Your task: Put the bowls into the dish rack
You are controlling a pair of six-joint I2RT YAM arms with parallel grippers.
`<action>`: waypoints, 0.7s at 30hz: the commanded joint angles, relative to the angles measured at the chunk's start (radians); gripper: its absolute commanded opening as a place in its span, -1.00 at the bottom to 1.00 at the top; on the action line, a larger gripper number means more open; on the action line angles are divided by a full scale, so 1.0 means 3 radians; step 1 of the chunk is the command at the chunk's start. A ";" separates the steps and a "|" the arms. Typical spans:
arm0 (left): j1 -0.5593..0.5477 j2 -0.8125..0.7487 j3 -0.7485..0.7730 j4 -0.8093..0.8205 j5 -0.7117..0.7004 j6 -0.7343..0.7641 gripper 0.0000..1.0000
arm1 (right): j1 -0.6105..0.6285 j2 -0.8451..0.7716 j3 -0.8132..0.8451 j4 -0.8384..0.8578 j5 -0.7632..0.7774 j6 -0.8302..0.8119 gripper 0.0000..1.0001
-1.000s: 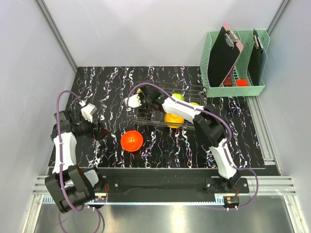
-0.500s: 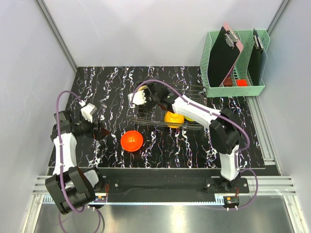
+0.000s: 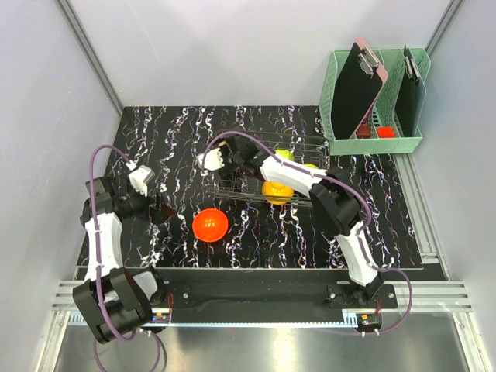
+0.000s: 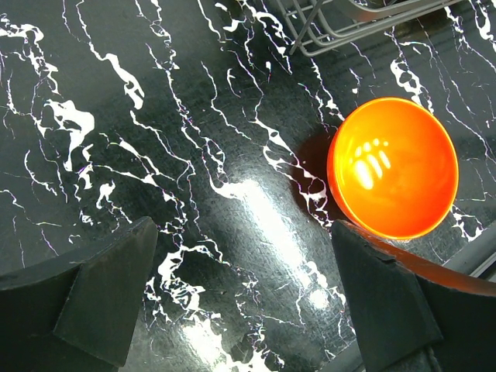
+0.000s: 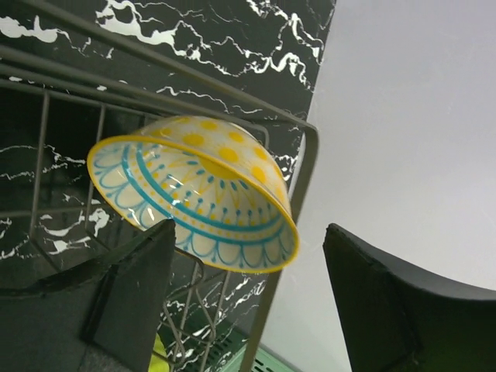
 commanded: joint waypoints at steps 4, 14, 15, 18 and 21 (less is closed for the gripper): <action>0.0019 0.0052 0.0143 0.0053 0.0062 0.0087 0.98 | -0.0061 0.0181 0.0282 0.0244 -0.0211 -0.0141 0.20; 0.0034 0.0098 0.0123 0.0052 0.0057 0.0118 0.98 | -0.0066 0.0079 0.0109 0.0229 -0.0181 -0.0213 -1.00; 0.0039 0.0093 0.0128 0.0058 0.0062 0.0118 0.98 | -0.0071 0.0028 0.0088 0.0224 -0.0175 -0.0213 -1.00; 0.0034 0.0083 0.0128 0.0052 0.0077 0.0093 0.98 | -0.0071 -0.0069 0.0032 0.0173 -0.0160 -0.0208 -1.00; 0.0034 0.0052 0.0123 0.0052 0.0098 0.0087 0.98 | -0.0071 -0.0136 0.0031 0.0167 -0.0114 -0.0208 -1.00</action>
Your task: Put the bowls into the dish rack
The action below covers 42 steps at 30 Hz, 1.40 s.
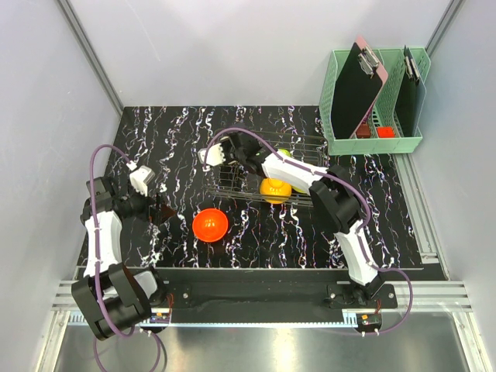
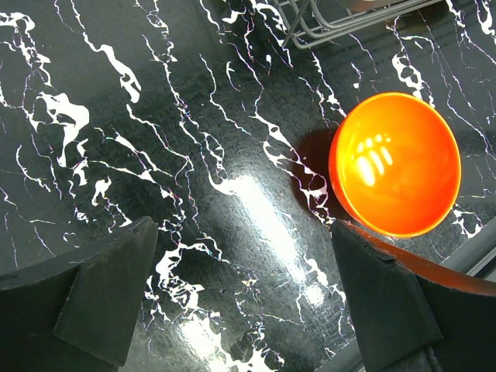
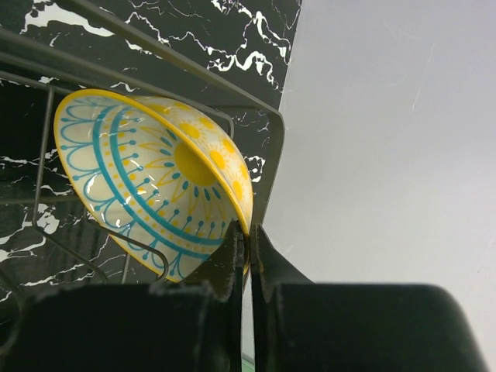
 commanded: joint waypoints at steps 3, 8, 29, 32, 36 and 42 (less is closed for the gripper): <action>0.0024 -0.0074 0.0101 0.0061 0.0104 0.0037 0.98 | 0.0028 -0.0267 -0.0003 -0.0008 0.0093 -0.0012 -1.00; 0.0024 -0.0135 0.0060 0.0061 0.0125 0.0016 0.98 | 0.0038 -0.0349 0.0038 0.0028 0.0227 0.0024 -1.00; 0.0024 -0.0299 0.0081 -0.0010 0.0186 -0.0009 0.98 | 0.0105 -0.0778 -0.0846 0.0590 0.1070 0.0407 -1.00; 0.0024 -0.0314 0.0081 -0.0020 0.0181 0.0001 0.98 | 0.0095 -0.0814 -0.1010 0.0774 0.1182 0.0458 -1.00; 0.0024 -0.0314 0.0071 -0.0031 0.0171 0.0016 0.98 | 0.0089 -0.0819 -0.1092 0.0876 0.1346 0.0622 -1.00; 0.0024 -0.0324 0.0081 -0.0046 0.0196 0.0011 0.98 | 0.0033 -0.0809 -0.1418 0.1462 0.1556 0.0648 -1.00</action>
